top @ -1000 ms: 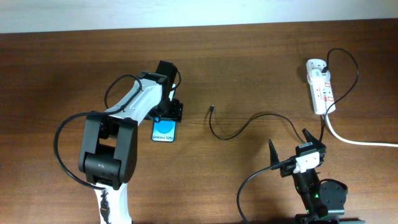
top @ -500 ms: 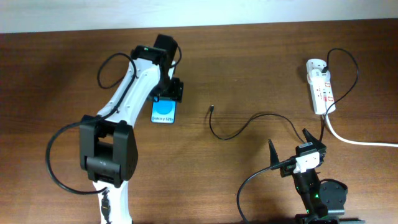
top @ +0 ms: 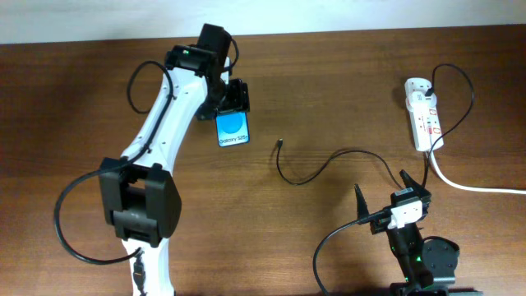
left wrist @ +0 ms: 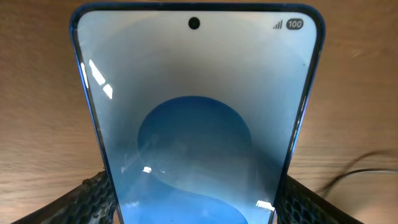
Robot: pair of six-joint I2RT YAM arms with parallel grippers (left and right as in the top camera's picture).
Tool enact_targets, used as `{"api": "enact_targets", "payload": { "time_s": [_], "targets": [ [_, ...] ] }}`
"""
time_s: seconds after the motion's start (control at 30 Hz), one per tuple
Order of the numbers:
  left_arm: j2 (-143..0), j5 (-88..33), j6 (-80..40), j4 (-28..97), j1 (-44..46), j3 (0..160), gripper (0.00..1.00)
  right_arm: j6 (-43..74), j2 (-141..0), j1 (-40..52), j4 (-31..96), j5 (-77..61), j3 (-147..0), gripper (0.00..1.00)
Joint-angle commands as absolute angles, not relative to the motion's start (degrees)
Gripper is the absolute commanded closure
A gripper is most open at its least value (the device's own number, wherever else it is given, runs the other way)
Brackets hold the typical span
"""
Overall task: Plug charger to phone and switch on socket
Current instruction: 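Lift the phone with the left gripper and tilt it upright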
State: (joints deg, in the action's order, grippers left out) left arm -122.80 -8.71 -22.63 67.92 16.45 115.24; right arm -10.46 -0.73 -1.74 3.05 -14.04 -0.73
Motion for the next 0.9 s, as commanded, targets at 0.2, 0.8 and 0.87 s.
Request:
{"api": "enact_targets", "payload": {
  "time_s": [0.2, 0.8, 0.87],
  "targets": [
    [-122.76, -38.09, -36.51, 68.9, 7.35, 117.45, 1.0, -10.26, -0.32, -1.96, 3.18, -14.57, -0.32, 0.01],
    [-122.76, -50.22, -36.38, 76.23, 1.72, 117.43, 1.0, 17.69, -4.93, -1.96, 2.13, -28.14, -7.73, 0.02],
    [-122.78, -49.95, -35.97, 77.32, 0.58, 117.43, 1.0, 17.69, -10.61, -1.96, 5.32, -28.56, -13.17, 0.01]
  ]
}}
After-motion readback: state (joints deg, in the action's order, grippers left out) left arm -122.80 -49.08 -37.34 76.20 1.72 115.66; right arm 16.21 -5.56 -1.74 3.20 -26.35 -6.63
